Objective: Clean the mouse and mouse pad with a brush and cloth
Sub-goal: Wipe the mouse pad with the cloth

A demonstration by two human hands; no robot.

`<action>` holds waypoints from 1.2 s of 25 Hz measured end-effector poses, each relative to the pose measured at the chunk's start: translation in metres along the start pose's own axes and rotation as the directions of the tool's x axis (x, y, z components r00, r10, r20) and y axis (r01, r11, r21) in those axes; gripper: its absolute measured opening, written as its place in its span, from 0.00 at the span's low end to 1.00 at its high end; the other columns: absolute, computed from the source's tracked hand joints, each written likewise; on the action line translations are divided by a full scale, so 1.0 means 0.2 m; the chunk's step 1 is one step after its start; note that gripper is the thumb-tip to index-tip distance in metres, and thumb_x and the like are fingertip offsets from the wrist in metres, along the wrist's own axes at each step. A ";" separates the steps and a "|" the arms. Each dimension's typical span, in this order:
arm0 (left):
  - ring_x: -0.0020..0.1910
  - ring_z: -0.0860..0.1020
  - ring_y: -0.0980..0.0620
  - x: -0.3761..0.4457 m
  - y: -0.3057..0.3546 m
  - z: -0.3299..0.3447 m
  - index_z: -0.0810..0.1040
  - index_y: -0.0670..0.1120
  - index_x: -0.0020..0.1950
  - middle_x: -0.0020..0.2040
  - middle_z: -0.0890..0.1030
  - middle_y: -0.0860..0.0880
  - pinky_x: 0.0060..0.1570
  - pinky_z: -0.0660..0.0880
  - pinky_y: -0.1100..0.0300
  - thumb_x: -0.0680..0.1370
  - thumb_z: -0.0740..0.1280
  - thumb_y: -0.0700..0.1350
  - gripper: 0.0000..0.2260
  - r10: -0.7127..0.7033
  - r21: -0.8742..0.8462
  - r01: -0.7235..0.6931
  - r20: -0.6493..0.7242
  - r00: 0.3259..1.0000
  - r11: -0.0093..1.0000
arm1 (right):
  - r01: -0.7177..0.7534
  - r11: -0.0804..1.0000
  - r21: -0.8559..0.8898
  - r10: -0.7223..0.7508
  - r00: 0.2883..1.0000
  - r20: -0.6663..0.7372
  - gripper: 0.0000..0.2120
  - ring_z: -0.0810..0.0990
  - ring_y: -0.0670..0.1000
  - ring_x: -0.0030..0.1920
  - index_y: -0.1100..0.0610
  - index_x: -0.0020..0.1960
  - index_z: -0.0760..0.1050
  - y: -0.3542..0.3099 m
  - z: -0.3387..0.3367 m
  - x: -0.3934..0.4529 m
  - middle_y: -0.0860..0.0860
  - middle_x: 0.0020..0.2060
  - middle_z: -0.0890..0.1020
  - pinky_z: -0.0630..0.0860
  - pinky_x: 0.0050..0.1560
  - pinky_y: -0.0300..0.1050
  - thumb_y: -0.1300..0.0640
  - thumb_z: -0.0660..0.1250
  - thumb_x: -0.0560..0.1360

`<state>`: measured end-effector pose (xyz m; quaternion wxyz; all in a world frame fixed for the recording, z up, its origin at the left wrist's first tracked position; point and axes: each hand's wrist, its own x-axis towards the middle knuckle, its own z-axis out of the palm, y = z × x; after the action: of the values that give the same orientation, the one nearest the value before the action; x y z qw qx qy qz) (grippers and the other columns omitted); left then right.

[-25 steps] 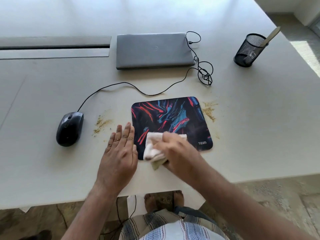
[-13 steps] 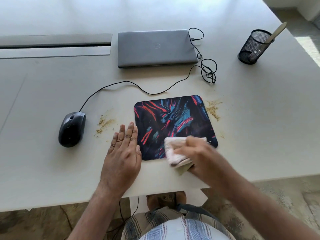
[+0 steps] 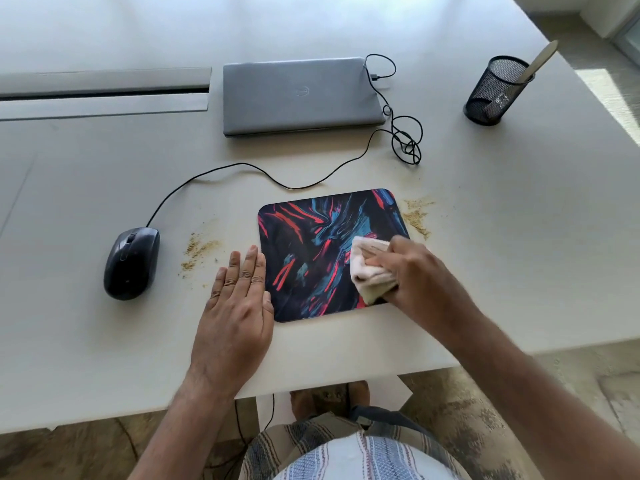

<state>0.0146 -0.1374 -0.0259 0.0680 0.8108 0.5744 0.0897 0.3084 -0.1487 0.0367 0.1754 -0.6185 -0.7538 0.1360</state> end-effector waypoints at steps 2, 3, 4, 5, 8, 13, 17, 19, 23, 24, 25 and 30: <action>0.84 0.47 0.50 0.00 0.00 0.00 0.52 0.43 0.84 0.85 0.52 0.47 0.81 0.52 0.47 0.85 0.46 0.49 0.27 0.005 0.000 -0.005 -0.003 1.000 1.000 | 0.000 1.000 0.025 0.000 1.000 0.006 0.17 0.79 0.51 0.48 0.57 0.59 0.86 -0.07 0.05 0.01 0.52 0.50 0.81 0.83 0.50 0.50 0.58 0.81 0.71; 0.84 0.47 0.50 0.00 0.00 0.00 0.52 0.43 0.84 0.85 0.52 0.47 0.81 0.52 0.47 0.85 0.46 0.49 0.27 0.003 -0.002 -0.003 -0.006 1.000 1.000 | 0.057 0.996 0.064 -0.061 0.996 0.063 0.18 0.80 0.51 0.49 0.57 0.60 0.86 -0.13 0.08 -0.03 0.53 0.52 0.82 0.83 0.52 0.46 0.58 0.82 0.71; 0.84 0.48 0.50 0.00 0.00 0.00 0.52 0.43 0.84 0.85 0.53 0.47 0.81 0.52 0.47 0.84 0.46 0.49 0.27 0.002 -0.004 -0.002 -0.008 1.000 1.000 | 0.119 0.988 0.100 -0.131 0.984 0.120 0.20 0.81 0.51 0.50 0.58 0.61 0.85 -0.17 0.08 -0.10 0.53 0.53 0.83 0.81 0.54 0.42 0.58 0.82 0.70; 0.84 0.48 0.50 0.00 0.00 0.00 0.52 0.43 0.84 0.85 0.53 0.47 0.81 0.52 0.47 0.84 0.46 0.49 0.27 0.004 -0.004 -0.004 -0.008 1.000 1.000 | 0.144 0.983 0.119 -0.161 0.975 0.152 0.20 0.81 0.51 0.49 0.58 0.61 0.85 -0.15 0.05 -0.14 0.53 0.52 0.83 0.82 0.53 0.42 0.57 0.82 0.70; 0.84 0.48 0.50 0.00 -0.01 0.00 0.53 0.43 0.84 0.84 0.52 0.47 0.81 0.51 0.48 0.85 0.47 0.49 0.27 0.007 -0.006 -0.007 -0.014 1.000 1.000 | -0.011 0.998 0.060 0.011 1.000 0.007 0.16 0.81 0.55 0.44 0.55 0.58 0.87 0.08 -0.04 -0.01 0.53 0.46 0.80 0.82 0.44 0.51 0.56 0.81 0.71; 0.84 0.48 0.50 -0.01 0.00 0.00 0.52 0.43 0.84 0.85 0.52 0.47 0.81 0.51 0.48 0.85 0.47 0.48 0.27 0.008 0.007 -0.008 -0.012 1.000 1.000 | 0.170 0.982 0.086 -0.179 0.977 0.117 0.18 0.80 0.52 0.47 0.58 0.59 0.86 -0.08 0.06 -0.01 0.53 0.49 0.82 0.80 0.50 0.42 0.59 0.82 0.69; 0.84 0.47 0.50 0.00 0.00 0.00 0.52 0.43 0.84 0.85 0.51 0.48 0.81 0.50 0.49 0.85 0.46 0.49 0.27 0.001 0.012 -0.001 -0.003 1.000 1.000 | 0.071 0.994 0.084 -0.069 0.997 -0.034 0.17 0.79 0.51 0.43 0.57 0.57 0.87 0.08 -0.03 0.13 0.50 0.45 0.77 0.80 0.44 0.46 0.55 0.82 0.70; 0.84 0.47 0.51 0.00 0.00 0.00 0.52 0.43 0.84 0.85 0.51 0.48 0.81 0.49 0.49 0.85 0.46 0.49 0.27 -0.002 0.017 0.002 -0.001 1.000 1.000 | 0.079 0.994 0.074 -0.077 0.997 -0.031 0.16 0.78 0.50 0.46 0.57 0.57 0.86 0.03 0.01 0.17 0.50 0.46 0.78 0.80 0.46 0.49 0.53 0.82 0.71; 0.84 0.47 0.50 -0.01 -0.01 0.00 0.52 0.43 0.84 0.85 0.51 0.47 0.81 0.48 0.51 0.85 0.47 0.48 0.27 0.002 0.023 -0.002 -0.009 1.000 1.000 | 0.269 0.949 0.162 -0.296 0.939 0.176 0.20 0.77 0.49 0.47 0.58 0.61 0.85 -0.08 0.07 0.04 0.51 0.48 0.80 0.79 0.48 0.44 0.57 0.82 0.71; 0.84 0.47 0.50 0.00 -0.01 0.00 0.52 0.43 0.84 0.85 0.51 0.47 0.81 0.48 0.51 0.85 0.47 0.48 0.27 0.003 0.021 -0.003 -0.014 1.000 1.000 | 0.200 0.968 0.154 -0.221 0.966 0.132 0.19 0.76 0.48 0.45 0.59 0.60 0.85 -0.01 0.05 0.11 0.50 0.46 0.78 0.79 0.46 0.44 0.56 0.82 0.71; 0.84 0.48 0.50 0.00 -0.01 0.01 0.52 0.43 0.84 0.85 0.51 0.47 0.81 0.48 0.51 0.85 0.48 0.48 0.27 0.008 0.024 -0.008 -0.018 1.000 1.000 | 0.136 0.985 0.104 -0.139 0.990 0.025 0.17 0.75 0.48 0.44 0.59 0.58 0.86 0.05 0.03 0.19 0.50 0.45 0.76 0.79 0.45 0.46 0.56 0.82 0.71; 0.84 0.51 0.49 0.00 0.00 0.01 0.55 0.42 0.83 0.84 0.54 0.47 0.80 0.51 0.49 0.84 0.49 0.47 0.27 0.006 0.032 -0.005 -0.049 0.999 0.999 | 0.351 0.921 0.170 -0.375 0.917 0.137 0.14 0.78 0.55 0.50 0.59 0.57 0.85 -0.16 0.19 0.13 0.55 0.50 0.80 0.79 0.52 0.53 0.59 0.79 0.73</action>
<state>0.0143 -0.1369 -0.0284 0.0410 0.8109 0.5750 0.1005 0.2593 -0.1289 0.0189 0.1777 -0.4399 -0.8560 0.2056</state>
